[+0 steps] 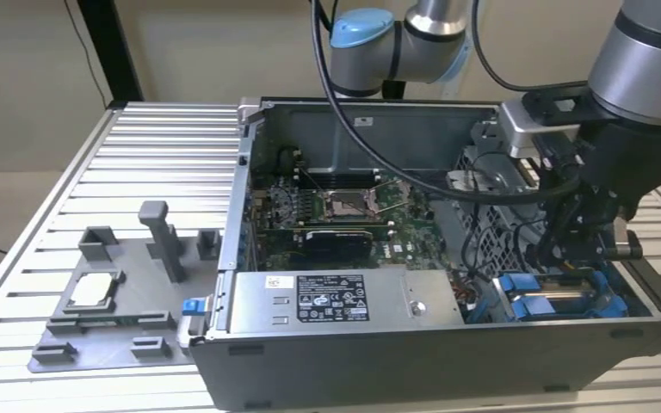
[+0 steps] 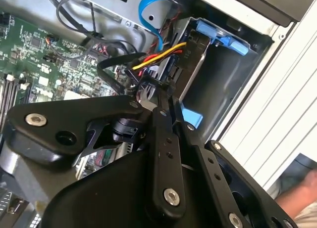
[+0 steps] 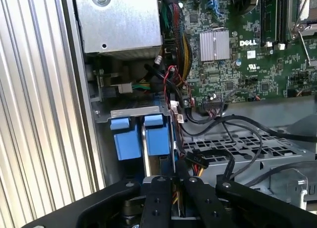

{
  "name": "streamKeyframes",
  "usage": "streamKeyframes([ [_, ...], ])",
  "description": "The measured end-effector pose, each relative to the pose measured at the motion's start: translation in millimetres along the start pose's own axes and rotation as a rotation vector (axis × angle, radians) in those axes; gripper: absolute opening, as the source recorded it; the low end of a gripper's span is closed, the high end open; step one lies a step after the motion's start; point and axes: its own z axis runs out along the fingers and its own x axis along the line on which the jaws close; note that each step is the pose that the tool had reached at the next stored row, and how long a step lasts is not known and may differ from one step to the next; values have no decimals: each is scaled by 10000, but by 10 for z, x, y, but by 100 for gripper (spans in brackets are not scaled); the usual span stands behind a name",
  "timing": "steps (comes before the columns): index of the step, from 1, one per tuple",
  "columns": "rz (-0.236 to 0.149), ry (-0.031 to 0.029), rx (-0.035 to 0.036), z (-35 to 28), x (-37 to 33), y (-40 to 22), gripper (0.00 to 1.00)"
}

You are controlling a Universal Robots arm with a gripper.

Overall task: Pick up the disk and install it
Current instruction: 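Insert the second disk wire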

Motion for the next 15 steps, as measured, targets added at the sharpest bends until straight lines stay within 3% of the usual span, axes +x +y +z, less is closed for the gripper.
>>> streamKeyframes([
  [2, 2, -29, -3, 7, 8, -3, 0],
  [3, 8, -83, -10, 9, 16, -6, 0],
  [4, 18, -163, -18, 12, 25, -8, 0],
  [7, 60, -520, -52, 19, 47, -11, 0],
  [8, 68, -590, -56, 22, 56, -12, 0],
  [12, 71, -605, -108, 27, 83, -29, 0],
  [15, 82, -581, -313, 31, 103, -72, 0],
])
